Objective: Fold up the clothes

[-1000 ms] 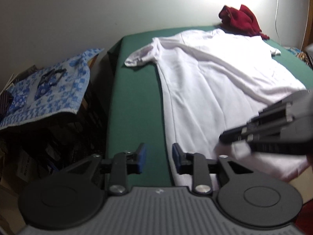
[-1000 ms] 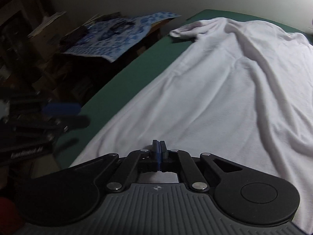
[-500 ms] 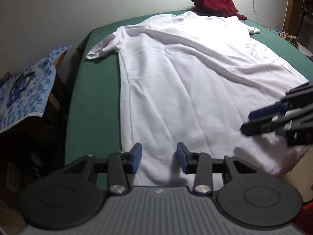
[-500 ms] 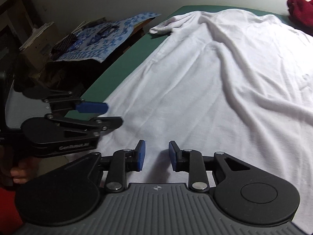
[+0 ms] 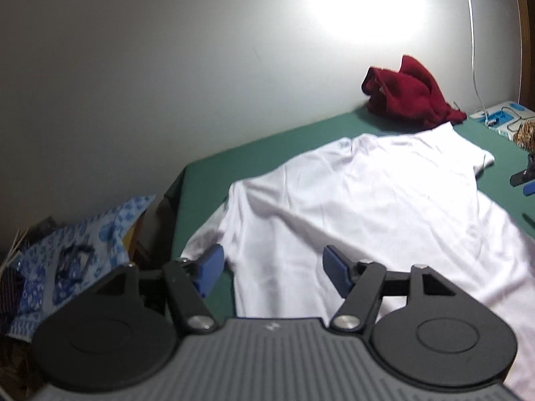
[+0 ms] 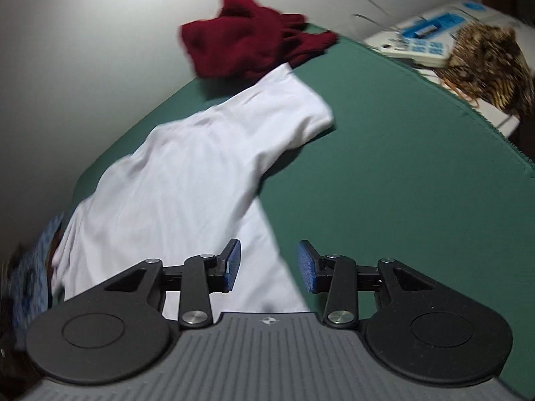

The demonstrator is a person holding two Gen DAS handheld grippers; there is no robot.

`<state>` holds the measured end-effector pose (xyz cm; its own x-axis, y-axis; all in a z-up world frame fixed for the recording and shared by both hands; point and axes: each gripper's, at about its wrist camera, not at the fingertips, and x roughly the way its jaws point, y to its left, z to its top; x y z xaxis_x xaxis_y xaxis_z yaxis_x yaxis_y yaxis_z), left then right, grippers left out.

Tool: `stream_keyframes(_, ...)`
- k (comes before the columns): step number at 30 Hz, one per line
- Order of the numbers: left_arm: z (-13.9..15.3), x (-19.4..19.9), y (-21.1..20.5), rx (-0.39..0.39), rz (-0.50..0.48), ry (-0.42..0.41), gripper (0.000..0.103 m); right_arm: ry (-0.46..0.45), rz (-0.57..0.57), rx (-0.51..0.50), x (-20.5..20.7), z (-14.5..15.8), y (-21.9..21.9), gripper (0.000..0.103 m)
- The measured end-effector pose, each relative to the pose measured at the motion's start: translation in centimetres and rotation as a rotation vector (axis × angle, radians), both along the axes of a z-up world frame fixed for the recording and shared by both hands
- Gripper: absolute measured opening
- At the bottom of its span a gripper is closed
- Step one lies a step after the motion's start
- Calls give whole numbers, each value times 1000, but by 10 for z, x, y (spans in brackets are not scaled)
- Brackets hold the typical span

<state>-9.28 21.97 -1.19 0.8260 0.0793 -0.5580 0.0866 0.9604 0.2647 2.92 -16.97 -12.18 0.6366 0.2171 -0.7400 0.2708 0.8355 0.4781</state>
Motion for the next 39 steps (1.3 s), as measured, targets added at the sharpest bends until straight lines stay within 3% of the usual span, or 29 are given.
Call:
stream_keyframes(5,30,62,-48,49,-12,-54,70,85,-113,145,63,-25,-42,44)
stream_keyframes(8,44,89,-70,81,-10,-83,81,70,-104,152,87,-32,-40,41)
stream_keyframes(12,53,111,-94,141,-21,-112,80,23,-77,105,117,-31,-33,41)
stream_keyframes(19,21,146,-105,61,-44,42,76,-38,-57,50,147,-34,-27,32)
stream_keyframes(21,6,155,-103,16,-28,89,78,-43,-68,57,148,-36,-30,24)
stream_keyframes(23,-10,165,-100,-28,-9,135,79,-43,-81,67,148,-40,-36,6)
stream_keyframes(29,-35,191,-106,-167,-42,219,73,-69,-60,101,145,-39,-44,5)
stream_keyframes(30,-38,198,-110,-173,-51,234,72,-89,-42,79,144,-36,-41,5)
stream_keyframes(34,-49,220,-120,-196,-61,287,53,-178,43,-34,141,-19,-25,5)
stream_keyframes(39,-56,227,-102,-224,1,274,59,-317,206,-169,138,9,21,5)
